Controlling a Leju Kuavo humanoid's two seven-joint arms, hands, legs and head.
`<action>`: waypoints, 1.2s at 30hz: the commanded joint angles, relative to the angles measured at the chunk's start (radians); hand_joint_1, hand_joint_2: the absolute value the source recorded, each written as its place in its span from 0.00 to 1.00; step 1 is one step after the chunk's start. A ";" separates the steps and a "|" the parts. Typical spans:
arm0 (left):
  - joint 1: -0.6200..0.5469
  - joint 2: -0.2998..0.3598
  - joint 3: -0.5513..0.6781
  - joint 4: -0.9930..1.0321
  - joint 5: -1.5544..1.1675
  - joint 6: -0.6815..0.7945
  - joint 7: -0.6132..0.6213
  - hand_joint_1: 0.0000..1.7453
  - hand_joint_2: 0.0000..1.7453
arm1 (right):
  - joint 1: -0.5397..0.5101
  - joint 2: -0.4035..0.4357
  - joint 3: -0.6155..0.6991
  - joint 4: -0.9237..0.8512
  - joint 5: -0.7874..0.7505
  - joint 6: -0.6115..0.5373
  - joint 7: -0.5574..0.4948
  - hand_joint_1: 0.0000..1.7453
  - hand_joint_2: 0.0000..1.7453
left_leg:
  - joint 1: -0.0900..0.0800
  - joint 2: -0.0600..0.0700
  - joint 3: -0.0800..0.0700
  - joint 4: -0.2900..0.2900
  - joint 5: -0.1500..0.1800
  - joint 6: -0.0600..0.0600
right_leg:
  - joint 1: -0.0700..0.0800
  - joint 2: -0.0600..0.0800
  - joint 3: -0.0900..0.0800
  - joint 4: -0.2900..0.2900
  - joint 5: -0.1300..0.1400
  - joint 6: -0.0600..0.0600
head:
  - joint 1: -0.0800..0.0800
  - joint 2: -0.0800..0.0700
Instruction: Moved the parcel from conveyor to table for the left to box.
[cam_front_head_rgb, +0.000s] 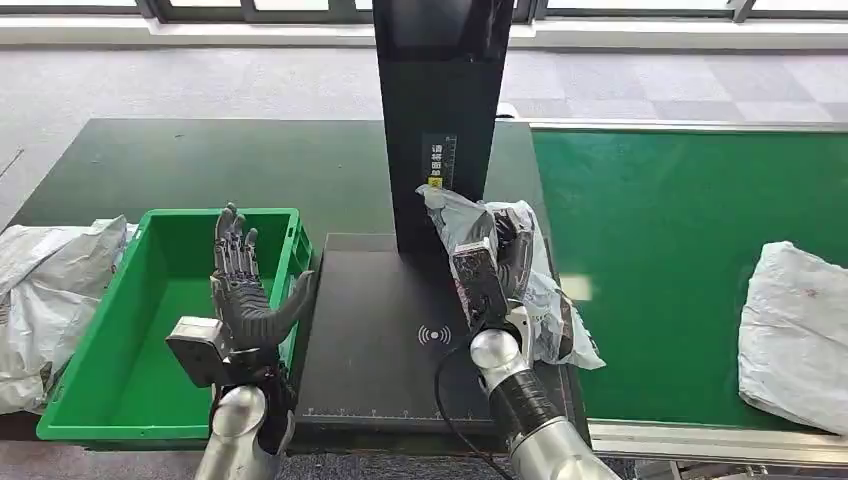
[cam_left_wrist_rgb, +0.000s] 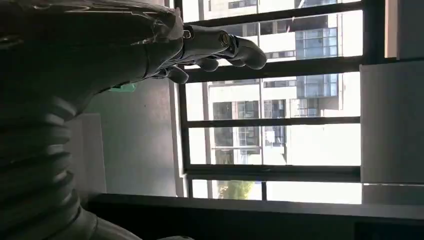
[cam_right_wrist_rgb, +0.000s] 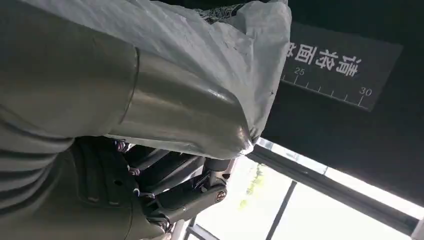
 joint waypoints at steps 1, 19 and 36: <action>-0.052 -0.031 0.001 0.051 0.005 0.008 0.003 0.00 1.00 | -0.046 0.009 0.031 0.040 -0.004 0.002 0.000 1.00 1.00 | 0.001 0.000 0.000 0.000 0.000 -0.001 | 0.001 -0.001 0.000 0.000 0.000 0.000 | 0.000 0.000; -0.060 -0.026 -0.014 0.070 0.000 0.003 0.003 0.00 1.00 | 0.026 -0.006 0.083 -0.150 -0.062 0.051 0.000 0.00 1.00 | 0.001 0.000 0.001 0.000 0.000 -0.001 | 0.001 -0.001 0.001 0.000 0.000 0.000 | 0.000 0.000; -0.075 -0.027 -0.028 0.088 0.004 0.008 0.003 0.00 1.00 | 0.047 -0.013 0.098 -0.167 -0.067 0.033 0.000 0.00 1.00 | 0.001 -0.002 0.000 0.000 0.000 -0.001 | 0.001 -0.003 0.001 -0.001 0.000 0.000 | 0.000 0.000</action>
